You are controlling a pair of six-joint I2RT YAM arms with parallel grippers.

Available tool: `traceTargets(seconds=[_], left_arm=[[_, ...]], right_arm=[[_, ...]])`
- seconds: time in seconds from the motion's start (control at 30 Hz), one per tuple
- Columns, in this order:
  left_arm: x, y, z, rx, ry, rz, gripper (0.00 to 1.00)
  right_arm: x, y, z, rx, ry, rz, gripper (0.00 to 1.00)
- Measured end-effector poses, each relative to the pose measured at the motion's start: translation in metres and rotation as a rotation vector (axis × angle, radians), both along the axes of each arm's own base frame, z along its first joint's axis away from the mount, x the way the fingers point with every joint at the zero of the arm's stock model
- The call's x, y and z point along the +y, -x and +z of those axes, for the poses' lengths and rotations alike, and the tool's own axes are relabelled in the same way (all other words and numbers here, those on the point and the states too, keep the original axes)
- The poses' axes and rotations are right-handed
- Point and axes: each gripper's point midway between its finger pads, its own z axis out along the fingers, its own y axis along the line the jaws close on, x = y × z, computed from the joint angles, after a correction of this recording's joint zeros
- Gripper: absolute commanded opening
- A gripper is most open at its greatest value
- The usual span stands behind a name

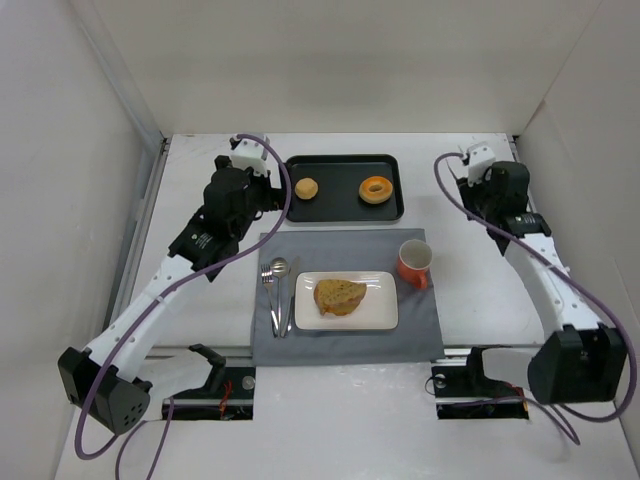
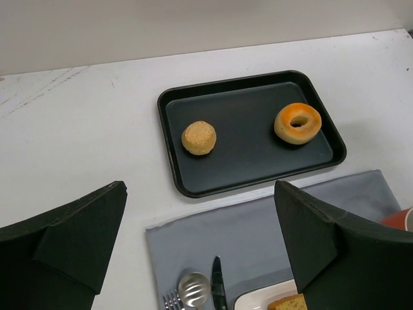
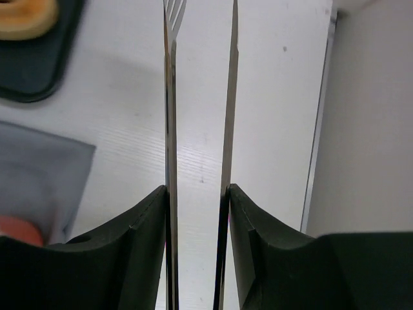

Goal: Place the bread

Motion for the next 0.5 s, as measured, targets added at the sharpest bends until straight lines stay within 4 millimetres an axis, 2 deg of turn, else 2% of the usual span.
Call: traceTargets(seconds=[0.07, 0.2, 0.5], left_arm=[[-0.001, -0.001, -0.001, 0.002, -0.001, -0.001, 0.97], [-0.001, -0.001, -0.001, 0.002, -0.001, -0.001, 0.97], [-0.001, -0.001, 0.0, -0.001, 0.001, -0.001, 0.97]], right_arm=[[-0.023, -0.011, -0.018, 0.031, -0.039, -0.087, 0.46], [-0.06, -0.016, -0.056, 0.114, -0.101, -0.211, 0.46], [-0.079, -0.014, -0.131, 0.316, -0.204, -0.242, 0.47]])
